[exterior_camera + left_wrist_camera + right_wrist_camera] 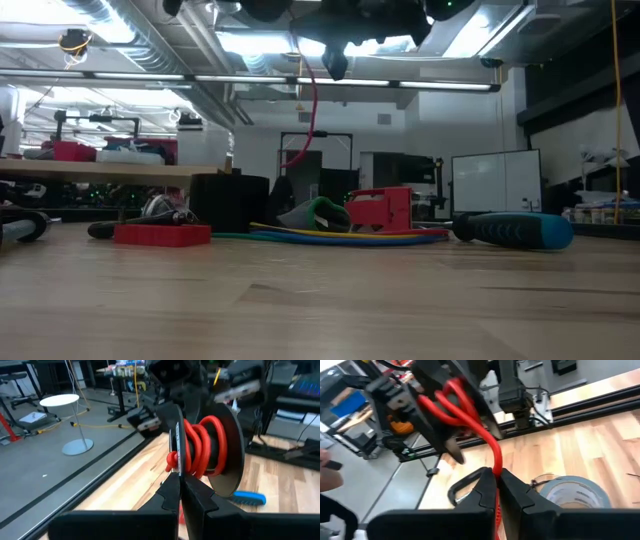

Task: Coil cords
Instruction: Coil the red wire cable onto the black spool

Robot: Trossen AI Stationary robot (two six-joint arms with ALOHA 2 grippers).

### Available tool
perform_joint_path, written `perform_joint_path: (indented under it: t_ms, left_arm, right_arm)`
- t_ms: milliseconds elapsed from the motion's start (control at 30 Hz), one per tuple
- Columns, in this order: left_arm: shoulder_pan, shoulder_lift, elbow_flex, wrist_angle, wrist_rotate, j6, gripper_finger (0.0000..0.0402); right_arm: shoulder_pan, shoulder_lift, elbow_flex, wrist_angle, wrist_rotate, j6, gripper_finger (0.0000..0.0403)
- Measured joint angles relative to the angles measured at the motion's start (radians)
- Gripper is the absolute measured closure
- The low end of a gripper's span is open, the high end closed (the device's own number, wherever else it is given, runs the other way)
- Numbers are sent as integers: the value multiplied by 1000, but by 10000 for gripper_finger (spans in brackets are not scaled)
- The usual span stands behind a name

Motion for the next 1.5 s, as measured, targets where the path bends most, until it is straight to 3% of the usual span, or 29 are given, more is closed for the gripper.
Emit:
perform_joint_path:
  t_ms: [300, 467, 600, 733, 1200, 1500]
  left_arm:
    - [1, 0, 0, 79, -1, 53, 401]
    - [1, 0, 1, 81, -3, 51, 401]
    - [1, 0, 1, 80, -8, 50, 401]
    - [1, 0, 1, 79, -21, 50, 401]
    - [1, -23, 1, 74, -53, 95, 401]
    - [1, -25, 1, 75, -54, 95, 401]
  right_arm:
    - [28, 0, 0, -9, 24, -12, 379]
    - [47, 2, -1, -36, 59, -24, 318]
    - [72, 2, -1, -71, 162, -26, 267]
    - [77, 2, -1, -138, 210, -31, 238]
    - [76, 2, -1, -284, 225, -61, 237]
    - [76, 2, -1, -377, 361, -106, 238]
